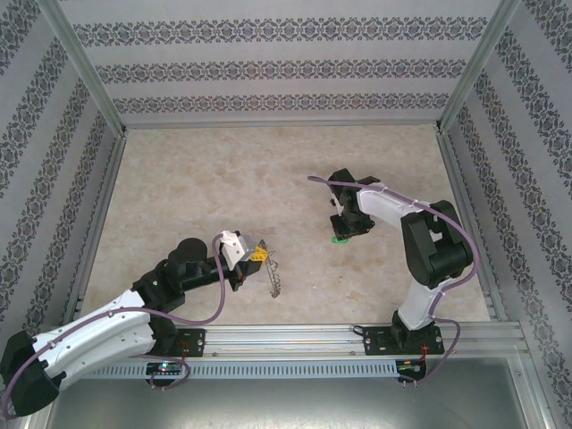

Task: Put the keys on the keyring

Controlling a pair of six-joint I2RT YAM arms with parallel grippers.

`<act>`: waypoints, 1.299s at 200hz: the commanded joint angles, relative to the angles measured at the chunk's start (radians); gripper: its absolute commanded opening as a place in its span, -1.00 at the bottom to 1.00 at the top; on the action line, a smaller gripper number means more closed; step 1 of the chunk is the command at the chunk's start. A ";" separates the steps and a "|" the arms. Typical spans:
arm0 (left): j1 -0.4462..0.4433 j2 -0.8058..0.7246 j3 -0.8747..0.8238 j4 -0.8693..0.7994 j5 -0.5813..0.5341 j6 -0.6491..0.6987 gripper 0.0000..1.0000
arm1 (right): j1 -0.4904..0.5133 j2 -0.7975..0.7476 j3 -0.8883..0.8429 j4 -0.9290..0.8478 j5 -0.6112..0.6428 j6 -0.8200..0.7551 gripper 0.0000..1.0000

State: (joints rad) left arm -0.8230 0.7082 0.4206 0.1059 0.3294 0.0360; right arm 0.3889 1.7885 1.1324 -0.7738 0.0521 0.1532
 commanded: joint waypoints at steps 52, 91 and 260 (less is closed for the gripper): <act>0.005 -0.021 -0.005 0.074 0.015 -0.007 -1.00 | 0.007 0.036 0.012 -0.009 0.017 0.004 -0.53; 0.005 -0.026 -0.005 0.071 0.014 -0.007 -1.00 | 0.005 0.038 0.009 -0.005 0.017 0.003 -0.67; 0.005 -0.020 0.018 0.029 -0.004 -0.018 -1.00 | 0.097 -0.294 -0.105 0.120 -0.076 -0.125 -1.00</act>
State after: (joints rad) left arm -0.8230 0.6937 0.4206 0.1051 0.3317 0.0322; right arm 0.4419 1.6070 1.0595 -0.7227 0.0452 0.0952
